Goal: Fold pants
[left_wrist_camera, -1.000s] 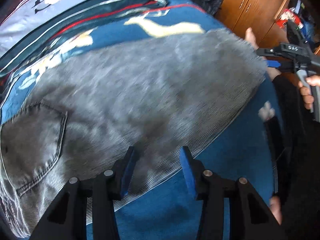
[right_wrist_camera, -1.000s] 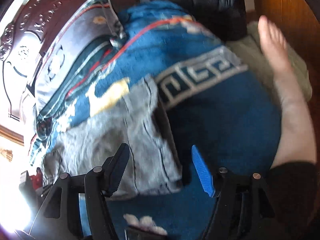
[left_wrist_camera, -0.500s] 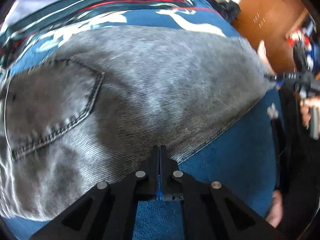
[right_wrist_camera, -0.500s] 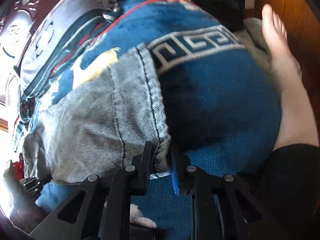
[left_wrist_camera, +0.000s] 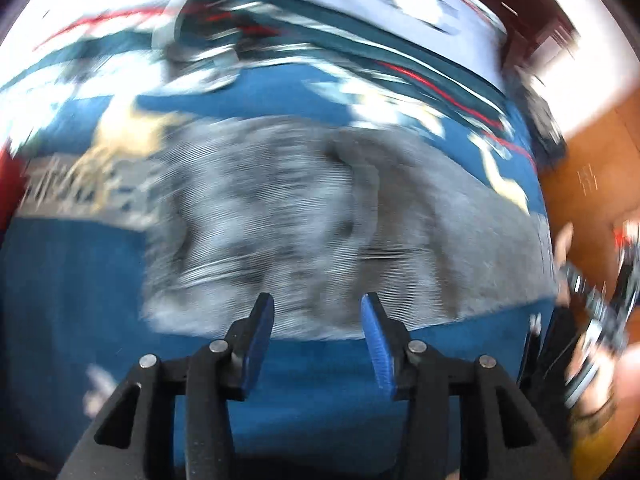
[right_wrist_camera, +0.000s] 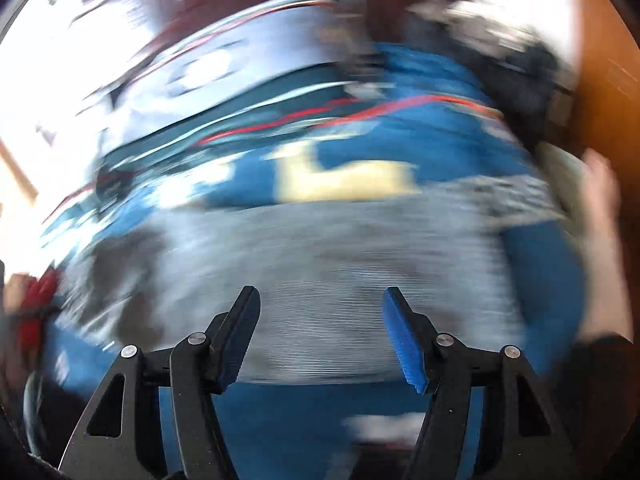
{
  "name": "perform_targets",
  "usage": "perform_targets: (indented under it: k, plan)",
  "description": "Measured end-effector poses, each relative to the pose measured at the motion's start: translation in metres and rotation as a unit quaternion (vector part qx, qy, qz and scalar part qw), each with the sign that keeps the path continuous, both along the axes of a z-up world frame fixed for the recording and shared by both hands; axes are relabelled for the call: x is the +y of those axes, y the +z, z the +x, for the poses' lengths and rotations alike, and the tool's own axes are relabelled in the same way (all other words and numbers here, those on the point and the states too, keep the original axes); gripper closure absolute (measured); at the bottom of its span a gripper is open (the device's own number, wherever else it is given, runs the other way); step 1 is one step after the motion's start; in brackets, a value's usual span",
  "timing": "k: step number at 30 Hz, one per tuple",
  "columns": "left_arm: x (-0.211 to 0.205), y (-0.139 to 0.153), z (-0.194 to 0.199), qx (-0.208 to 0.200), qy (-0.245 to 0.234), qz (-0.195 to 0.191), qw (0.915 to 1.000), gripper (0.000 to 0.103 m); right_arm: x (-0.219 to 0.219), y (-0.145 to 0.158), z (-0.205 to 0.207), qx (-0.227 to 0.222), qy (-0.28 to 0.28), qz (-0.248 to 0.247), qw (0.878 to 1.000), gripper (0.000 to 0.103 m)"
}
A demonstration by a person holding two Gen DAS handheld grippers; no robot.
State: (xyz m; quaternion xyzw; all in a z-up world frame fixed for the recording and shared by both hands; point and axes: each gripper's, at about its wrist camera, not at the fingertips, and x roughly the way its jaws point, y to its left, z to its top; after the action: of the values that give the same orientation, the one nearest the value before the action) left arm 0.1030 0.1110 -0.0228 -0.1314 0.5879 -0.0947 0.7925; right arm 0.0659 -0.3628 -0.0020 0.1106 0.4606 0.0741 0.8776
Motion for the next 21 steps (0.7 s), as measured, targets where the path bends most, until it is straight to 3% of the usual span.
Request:
perform_targets:
  k: [3, 6, 10, 15, 19, 21]
  plan:
    - [0.048, -0.020, -0.005, 0.046, 0.071, -0.042, 0.9955, 0.055, 0.077, -0.008, 0.011, 0.009, 0.107, 0.040, 0.993, 0.041]
    - [0.070, -0.041, -0.009, 0.077, 0.105, -0.093, 0.9870, 0.055, 0.149, -0.020, 0.019, 0.027, 0.187, 0.076, 0.979, 0.041]
    - [0.079, -0.065, -0.010, 0.102, 0.136, -0.132, 0.9764, 0.055, 0.230, -0.025, 0.018, 0.023, 0.289, 0.050, 0.956, 0.041]
    - [0.086, -0.069, -0.010, 0.082, 0.176, -0.186, 0.9632, 0.055, 0.272, -0.035, 0.010, 0.014, 0.349, -0.024, 0.937, 0.040]
    - [0.090, -0.064, -0.007, 0.064, 0.185, -0.198, 0.9605, 0.055, 0.276, -0.046, 0.007, 0.017, 0.369, -0.055, 0.928, 0.040]
    - [0.089, -0.066, 0.000, 0.061, 0.190, -0.195, 0.9604, 0.064, 0.279, -0.052, 0.004, 0.015, 0.379, -0.071, 0.922, 0.043]
